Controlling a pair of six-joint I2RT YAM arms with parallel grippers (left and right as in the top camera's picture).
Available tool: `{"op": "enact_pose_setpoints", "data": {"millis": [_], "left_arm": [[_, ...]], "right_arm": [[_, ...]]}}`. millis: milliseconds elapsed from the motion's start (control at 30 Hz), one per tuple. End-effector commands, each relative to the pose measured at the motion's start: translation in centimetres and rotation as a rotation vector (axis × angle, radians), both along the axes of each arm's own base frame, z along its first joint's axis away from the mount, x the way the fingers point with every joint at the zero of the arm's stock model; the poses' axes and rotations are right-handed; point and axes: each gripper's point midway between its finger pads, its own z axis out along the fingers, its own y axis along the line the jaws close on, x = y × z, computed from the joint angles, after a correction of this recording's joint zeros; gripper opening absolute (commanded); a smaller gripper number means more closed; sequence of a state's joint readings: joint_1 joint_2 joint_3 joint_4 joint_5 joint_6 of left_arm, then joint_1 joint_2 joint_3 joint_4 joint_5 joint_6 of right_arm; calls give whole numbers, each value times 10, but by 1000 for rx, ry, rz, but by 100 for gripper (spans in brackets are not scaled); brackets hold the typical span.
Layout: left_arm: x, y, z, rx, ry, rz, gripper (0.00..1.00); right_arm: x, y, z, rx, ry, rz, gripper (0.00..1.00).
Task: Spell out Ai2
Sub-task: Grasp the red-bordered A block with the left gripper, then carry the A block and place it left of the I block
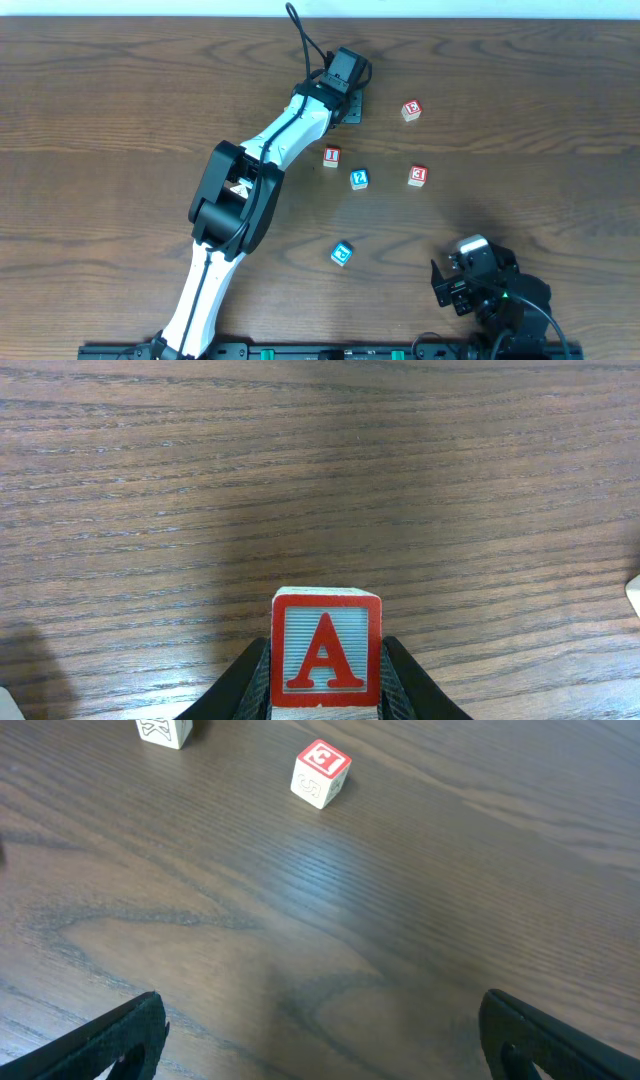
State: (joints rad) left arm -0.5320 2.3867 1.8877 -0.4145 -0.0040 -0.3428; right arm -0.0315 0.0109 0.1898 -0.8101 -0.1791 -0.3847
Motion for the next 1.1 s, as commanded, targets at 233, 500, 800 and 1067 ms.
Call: {"op": "enact_pose_setpoints", "data": {"millis": [233,500,800,1067], "left_arm": [[3,1,0,8,10,6,26],[4,15,57,28,35,24,6],[-16,61,113,58,70,60,6],[-47,82,127,53,92,72,6]], "right_arm": [[0,-1,-3,-9,4,4,99],[0,-1,-3,-9,4,4,99],[0,-1,-3,-9,4,4,99],[0,-1,-3,-9,4,4,99]]}}
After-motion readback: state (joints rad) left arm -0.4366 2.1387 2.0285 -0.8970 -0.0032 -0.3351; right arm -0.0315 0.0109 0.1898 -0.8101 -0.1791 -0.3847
